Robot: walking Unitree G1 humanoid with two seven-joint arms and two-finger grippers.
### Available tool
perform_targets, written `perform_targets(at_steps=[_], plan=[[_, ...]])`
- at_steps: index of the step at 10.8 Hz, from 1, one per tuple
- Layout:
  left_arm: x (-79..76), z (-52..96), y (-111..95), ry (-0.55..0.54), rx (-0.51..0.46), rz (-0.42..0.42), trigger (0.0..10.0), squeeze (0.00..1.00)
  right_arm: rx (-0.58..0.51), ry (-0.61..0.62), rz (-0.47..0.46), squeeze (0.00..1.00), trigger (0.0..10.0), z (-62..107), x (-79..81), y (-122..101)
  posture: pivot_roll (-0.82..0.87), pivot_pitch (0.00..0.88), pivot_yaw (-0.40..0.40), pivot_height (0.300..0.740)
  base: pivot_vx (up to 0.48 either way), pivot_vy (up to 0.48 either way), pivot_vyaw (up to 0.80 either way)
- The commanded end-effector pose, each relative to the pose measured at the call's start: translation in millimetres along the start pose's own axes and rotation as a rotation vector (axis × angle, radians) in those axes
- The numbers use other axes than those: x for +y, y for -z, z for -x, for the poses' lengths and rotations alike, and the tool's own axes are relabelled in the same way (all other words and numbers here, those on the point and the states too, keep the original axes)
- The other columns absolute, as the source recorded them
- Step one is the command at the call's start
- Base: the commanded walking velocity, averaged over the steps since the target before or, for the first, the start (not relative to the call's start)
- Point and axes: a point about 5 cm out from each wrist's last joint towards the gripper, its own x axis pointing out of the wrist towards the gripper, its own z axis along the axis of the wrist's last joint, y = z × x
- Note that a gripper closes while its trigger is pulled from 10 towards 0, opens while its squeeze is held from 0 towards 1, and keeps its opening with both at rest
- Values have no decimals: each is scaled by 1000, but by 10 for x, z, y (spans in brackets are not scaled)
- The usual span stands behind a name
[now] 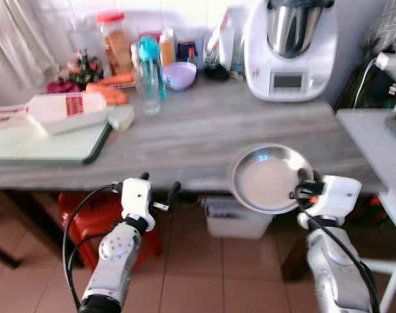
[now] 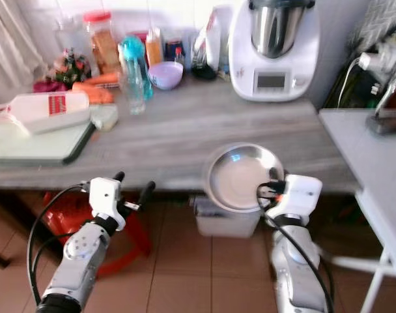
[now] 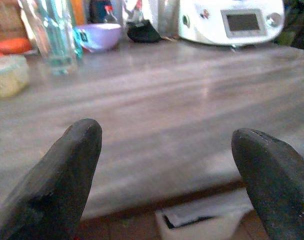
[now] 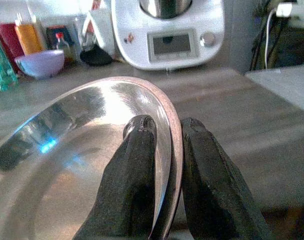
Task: Setting the table
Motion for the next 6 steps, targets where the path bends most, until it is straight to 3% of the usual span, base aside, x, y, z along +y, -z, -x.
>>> perform_targets(at_steps=[1,4,6], plan=[[104,22,-38,-20,-8,-23,10000,0,-23,-30,-18,0,10000,-26,121,-41,24,15,43,740,386,0,0],[121,44,-32,-18,-3,-25,10000,0,-21,-34,-26,0,10000,-21,138,-25,31,22,47,740,387,0,0],[116,117,-6,-1,-4,-7,10000,0,-15,-36,-31,0,10000,-19,148,-10,32,24,48,740,0,0,0]])
